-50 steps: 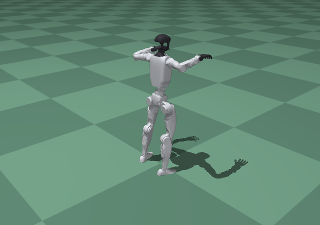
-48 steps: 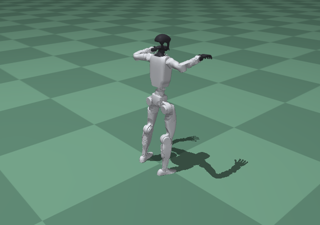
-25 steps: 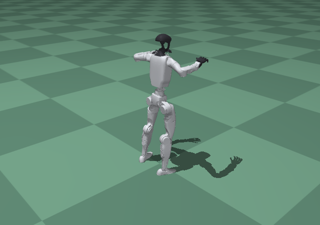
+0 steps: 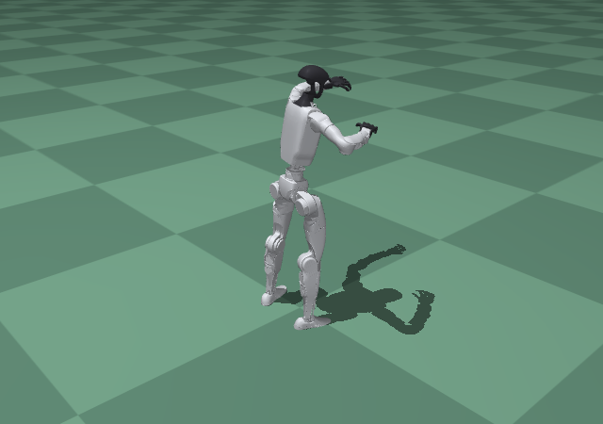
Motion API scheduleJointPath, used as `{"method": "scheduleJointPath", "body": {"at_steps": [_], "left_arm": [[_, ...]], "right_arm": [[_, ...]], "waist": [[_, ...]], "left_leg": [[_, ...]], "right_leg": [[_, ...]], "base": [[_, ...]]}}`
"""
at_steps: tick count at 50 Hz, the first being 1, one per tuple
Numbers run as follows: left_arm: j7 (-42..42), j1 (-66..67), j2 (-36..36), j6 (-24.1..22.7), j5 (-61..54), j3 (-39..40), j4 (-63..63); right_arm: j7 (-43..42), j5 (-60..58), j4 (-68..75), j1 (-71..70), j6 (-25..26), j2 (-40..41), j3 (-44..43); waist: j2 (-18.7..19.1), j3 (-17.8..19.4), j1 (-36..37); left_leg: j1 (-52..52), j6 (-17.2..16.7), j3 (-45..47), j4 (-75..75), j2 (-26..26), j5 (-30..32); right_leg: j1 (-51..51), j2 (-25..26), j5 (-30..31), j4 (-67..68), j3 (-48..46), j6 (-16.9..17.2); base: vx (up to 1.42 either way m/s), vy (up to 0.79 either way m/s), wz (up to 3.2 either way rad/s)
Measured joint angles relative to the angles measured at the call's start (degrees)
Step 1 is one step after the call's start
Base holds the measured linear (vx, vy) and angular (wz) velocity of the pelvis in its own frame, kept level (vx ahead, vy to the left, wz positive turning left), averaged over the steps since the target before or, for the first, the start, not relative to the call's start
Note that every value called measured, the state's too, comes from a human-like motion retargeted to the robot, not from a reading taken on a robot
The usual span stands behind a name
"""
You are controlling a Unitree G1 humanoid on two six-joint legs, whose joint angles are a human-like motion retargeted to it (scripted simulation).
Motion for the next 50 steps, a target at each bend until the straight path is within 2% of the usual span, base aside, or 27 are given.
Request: {"method": "scheduleJointPath", "body": {"at_steps": [2,5,8,12,16,20,22,26,30,35,38,41,45,47,50], "left_arm": [[1.20,-6.14,-5.45,1.24,0.58,-5.22,6.83],[4.16,-10.28,-12.48,1.41,2.54,-6.67,9.08],[7.39,-12.83,-17.35,0.73,4.86,-6.67,1.84],[8.18,-12.12,-21.05,0.42,6.04,-4.43,-13.39],[6.55,-2.64,-18.11,-1.10,6.90,2.71,-30.32],[5.81,6.27,-8.90,-4.09,7.04,5.29,-41.45],[5.56,8.92,-3.89,-5.00,7.35,5.18,-41.78],[5.15,9.77,3.01,-4.17,8.58,3.69,-32.44],[6.85,3.27,2.78,-1.60,8.84,-0.68,-13.09],[10.19,-9.26,-6.58,0.77,6.65,-6.67,7.12],[12.12,-13.09,-13.98,0.96,7.42,-6.67,8.68],[12.86,-15.86,-21.20,0.58,9.11,-6.67,2.58],[12.14,-16.65,-28.08,-0.52,10.62,-6.67,-12.94],[11.30,-14.89,-28.59,-1.43,10.52,-6.67,-22.12],[9.40,-10.42,-25.33,-3.13,9.74,-6.63,-34.21]], "right_arm": [[-0.98,-0.58,0.84,-2.83,0.60,1.92,2.41],[-2.26,-1.04,2.85,-6.70,1.46,3.03,5.96],[-3.07,-1.63,5.24,-7.78,2.02,4.10,7.31],[-2.28,-3.18,7.83,-3.88,2.92,7.11,3.42],[-1.93,-4.29,8.20,2.90,3.25,7.34,-2.93],[-2.47,-4.15,6.34,10.17,2.26,6.46,-9.76],[-2.46,-3.61,4.89,13.21,1.84,6.04,-12.61],[-2.87,-2.62,1.92,16.73,1.59,5.54,-15.72],[-4.72,-2.04,-0.59,16.59,1.58,5.26,-15.57],[-8.13,-2.29,-0.66,13.23,1.87,7.91,-11.90],[-9.70,-2.74,0.67,11.21,2.56,9.96,-9.46],[-10.45,-3.10,2.30,9.98,3.36,13.15,-7.68],[-9.92,-3.12,3.68,9.54,4.16,18.42,-6.55],[-9.31,-2.88,3.61,9.81,4.31,20.10,-6.40],[-8.50,-2.38,2.73,10.62,4.22,20.43,-6.38]], "waist": [[-0.25,0.71,-1.64],[0.50,1.85,-3.77],[0.53,2.46,-5.25],[-1.46,3.08,-5.58],[-1.50,3.17,-3.74],[-1.10,2.95,-1.39],[-0.90,2.87,-0.41],[-0.58,2.81,0.37],[-0.29,3.11,-0.80],[-0.81,3.37,-3.75],[-0.58,3.46,-5.23],[-1.06,3.62,-5.85],[-2.96,4.06,-5.27],[-3.68,4.29,-4.38],[-3.68,4.47,-2.75]], "left_leg": [[-0.59,0.11,-0.41,-0.40,-0.23,0.54],[-1.28,0.11,-1.34,-1.30,-0.63,1.44],[-1.66,-0.19,-2.40,-2.37,-1.13,2.25],[-1.85,-0.82,-3.43,-2.49,-1.68,2.28],[-1.40,-1.14,-3.39,-2.49,-2.03,1.92],[-0.70,-0.97,-2.21,-2.49,-2.08,1.51],[-0.40,-0.81,-1.28,-2.39,-1.95,1.33],[-0.47,-0.53,0.70,-1.17,-1.31,0.67],[-0.76,-0.25,2.06,-0.56,-0.59,0.59],[-1.38,0.05,2.04,-1.52,0.11,1.56],[-1.92,0.06,1.14,-2.42,0.53,2.32],[-2.79,-0.14,-0.04,-2.49,0.97,2.59],[-3.46,-0.58,-1.16,-2.49,1.25,2.72],[-3.38,-0.74,-1.22,-2.49,1.19,2.66],[-2.86,-0.78,-0.63,-2.49,0.88,2.47]], "right_leg": [[-0.45,-0.18,0.42,-0.19,-0.38,0.00],[-0.83,-0.51,0.96,-0.48,-1.30,0.00],[-0.89,-0.95,1.25,-0.67,-2.39,0.00],[-0.52,-1.67,1.15,-0.50,-3.44,0.00],[-0.28,-2.13,0.81,-0.01,-3.40,0.00],[-0.55,-2.11,0.65,0.45,-2.19,0.00],[-0.85,-1.88,0.73,0.53,-1.25,0.00],[-1.59,-1.12,1.16,0.33,0.69,0.00],[-2.31,-0.20,1.76,-0.12,1.92,0.00],[-2.92,0.87,2.68,-1.11,1.61,0.00],[-3.07,1.42,3.07,-1.57,0.49,0.00],[-3.17,1.76,3.21,-1.74,-0.82,0.00],[-3.24,1.86,3.03,-1.46,-2.01,0.00],[-3.24,1.74,2.84,-1.19,-2.03,0.00],[-3.23,1.43,2.58,-0.84,-1.34,0.00]], "base": [[-0.09,0.03,0.18],[-0.08,0.05,0.28],[-0.04,0.05,0.35],[0.00,0.05,0.27],[0.00,0.00,0.00],[0.03,0.00,-0.22],[0.03,-0.03,-0.43],[0.01,-0.04,-0.47],[-0.04,-0.05,-0.34],[-0.07,-0.05,-0.03],[-0.07,-0.04,0.25],[-0.06,-0.03,0.34],[-0.02,-0.01,0.22],[0.00,0.00,0.00],[0.01,0.00,-0.08]]}}
